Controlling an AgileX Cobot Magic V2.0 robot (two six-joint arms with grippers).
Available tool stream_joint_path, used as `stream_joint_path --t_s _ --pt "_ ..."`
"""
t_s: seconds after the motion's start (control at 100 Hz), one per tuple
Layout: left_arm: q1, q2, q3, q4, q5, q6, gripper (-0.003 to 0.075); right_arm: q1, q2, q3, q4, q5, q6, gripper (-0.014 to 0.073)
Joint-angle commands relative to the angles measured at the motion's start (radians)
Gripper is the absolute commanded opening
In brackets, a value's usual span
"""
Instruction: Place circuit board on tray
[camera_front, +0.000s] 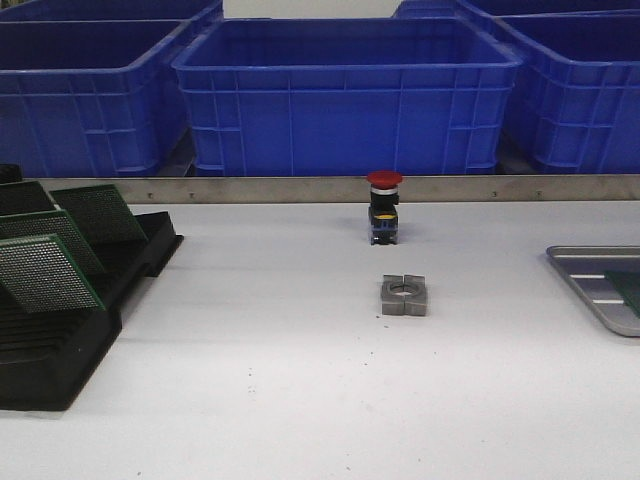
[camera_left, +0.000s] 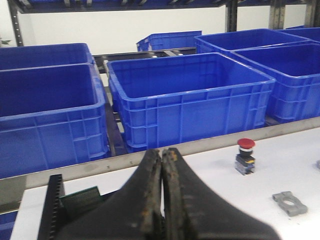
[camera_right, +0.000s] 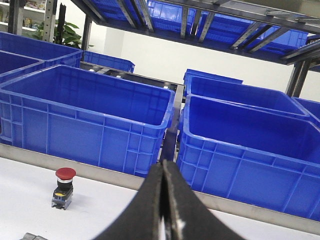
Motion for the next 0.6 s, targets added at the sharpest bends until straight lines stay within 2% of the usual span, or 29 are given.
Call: stream_joint_path --t_s 0.0,0.11,0.2,0.26,0.3,0.44,0.51,0.59 --pt "0.002 0.008 -0.023 -0.015 -0.066 -0.010 -0.0017 0.003 0.009 -0.027 0.019 -0.033 -0.010 -0.0062" --pt "0.002 0.008 -0.014 0.011 -0.072 -0.010 -0.0017 0.002 0.009 -0.027 0.019 -0.033 -0.010 -0.0062" --pt "0.002 0.008 -0.008 0.161 -0.115 -0.073 -0.0017 0.002 0.009 -0.027 0.019 -0.033 -0.010 -0.0062" --pt "0.005 0.001 -0.001 0.353 -0.128 -0.238 -0.0017 0.002 0.009 -0.027 0.019 -0.033 -0.010 -0.0062" --pt "0.015 -0.011 0.007 0.498 -0.130 -0.435 -0.0017 0.002 0.009 -0.027 0.019 -0.033 -0.010 -0.0062" --pt "0.079 -0.049 0.076 0.971 -0.130 -0.951 -0.0017 0.002 0.009 -0.027 0.019 -0.032 -0.010 -0.0062" --pt "0.115 -0.075 0.130 1.133 -0.130 -1.143 -0.0017 0.002 0.009 -0.027 0.019 -0.031 -0.010 -0.0062" --pt "0.147 -0.116 0.198 1.236 -0.133 -1.257 -0.0017 0.002 0.009 -0.027 0.019 -0.031 -0.010 -0.0062"
